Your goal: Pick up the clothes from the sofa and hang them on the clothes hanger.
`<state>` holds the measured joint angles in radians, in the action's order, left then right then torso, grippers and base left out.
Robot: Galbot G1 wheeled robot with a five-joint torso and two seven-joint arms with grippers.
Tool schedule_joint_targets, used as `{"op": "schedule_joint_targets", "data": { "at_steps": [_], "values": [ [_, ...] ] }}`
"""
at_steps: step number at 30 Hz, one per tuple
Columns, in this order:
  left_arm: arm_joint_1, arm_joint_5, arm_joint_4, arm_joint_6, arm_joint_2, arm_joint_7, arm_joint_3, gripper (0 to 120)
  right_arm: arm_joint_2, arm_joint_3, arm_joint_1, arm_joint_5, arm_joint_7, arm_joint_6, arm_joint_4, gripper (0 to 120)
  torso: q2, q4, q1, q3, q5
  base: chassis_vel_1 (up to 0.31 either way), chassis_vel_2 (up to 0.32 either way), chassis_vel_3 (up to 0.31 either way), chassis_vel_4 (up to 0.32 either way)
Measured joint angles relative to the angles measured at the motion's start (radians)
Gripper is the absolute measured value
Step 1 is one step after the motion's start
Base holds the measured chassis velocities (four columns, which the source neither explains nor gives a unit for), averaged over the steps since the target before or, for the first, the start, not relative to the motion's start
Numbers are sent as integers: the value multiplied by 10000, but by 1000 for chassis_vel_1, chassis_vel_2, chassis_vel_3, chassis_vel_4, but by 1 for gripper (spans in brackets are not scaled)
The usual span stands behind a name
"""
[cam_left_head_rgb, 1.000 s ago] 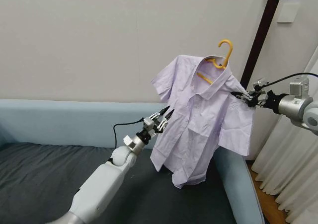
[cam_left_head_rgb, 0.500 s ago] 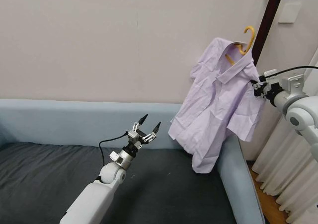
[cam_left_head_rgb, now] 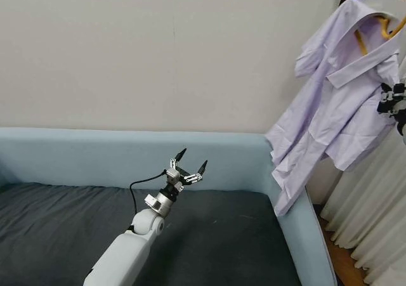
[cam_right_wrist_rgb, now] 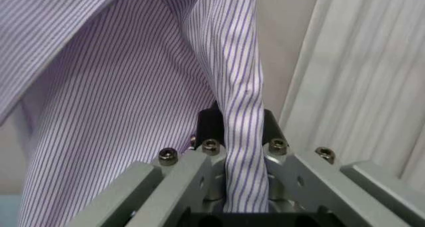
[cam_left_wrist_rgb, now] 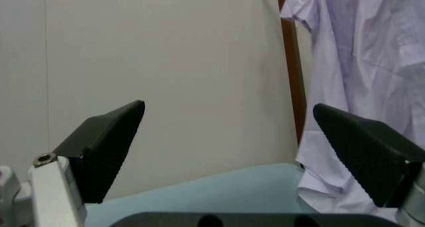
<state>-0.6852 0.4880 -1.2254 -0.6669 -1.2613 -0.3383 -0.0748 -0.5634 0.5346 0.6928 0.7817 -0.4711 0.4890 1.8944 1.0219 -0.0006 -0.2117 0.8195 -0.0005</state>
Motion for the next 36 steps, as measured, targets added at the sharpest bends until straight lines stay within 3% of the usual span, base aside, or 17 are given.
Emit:
{"op": "schedule_joint_targets", "data": {
  "at_steps": [6, 9, 12, 17, 21, 29, 31, 36],
  "values": [
    [-62, -33, -174, 0, -2, 147, 61, 100, -225, -626, -419, -593, -112, -754, -1341, 1, -1, 0, -1, 2, 0, 0, 0, 0, 0],
    [-5, -31, -168, 3, 35, 151, 128, 100, -362, -913, -708, -1076, -112, -1443, -2199, 1, 0, -15, -1, 0, -3, 0, 0, 0, 0],
    [-116, -10, -354, 8, 260, 194, 63, 100, -846, -1731, -1767, -1851, -142, -2317, -3821, 1, -1, -9, -1, 2, 4, 0, 0, 0, 0],
    [-222, 8, -475, 8, 469, 310, -48, 100, -1225, -2401, -2847, -2470, -19, -2662, -4925, 1, -1, 0, -2, 2, 2, 0, 0, 0, 0],
    [-385, 15, -676, 10, 606, 493, -138, 100, -1943, -3384, -4491, -3523, -35, -3303, -6302, 1, -1, -5, -2, 2, -4, 0, 0, 0, 0],
    [-541, 7, -823, 15, 606, 606, -171, 100, -2923, -4278, -5837, -4431, -132, -3613, -7805, 1, -1, -5, -2, 2, -1, 0, 0, 0, 0],
    [-596, 5, -864, 17, 612, 649, -195, 100, -3531, -4628, -6668, -4768, -224, -3789, -8956, 1, -2, -4, -2, 3, 1, 0, 0, 0, 0],
    [-628, 11, -907, 16, 699, 744, -249, 100, -4132, -5006, -7838, -4979, -267, -4287, -10461, 1, -1, -6, -2, 2, -2, 0, 0, 0, 0]
  ]
}}
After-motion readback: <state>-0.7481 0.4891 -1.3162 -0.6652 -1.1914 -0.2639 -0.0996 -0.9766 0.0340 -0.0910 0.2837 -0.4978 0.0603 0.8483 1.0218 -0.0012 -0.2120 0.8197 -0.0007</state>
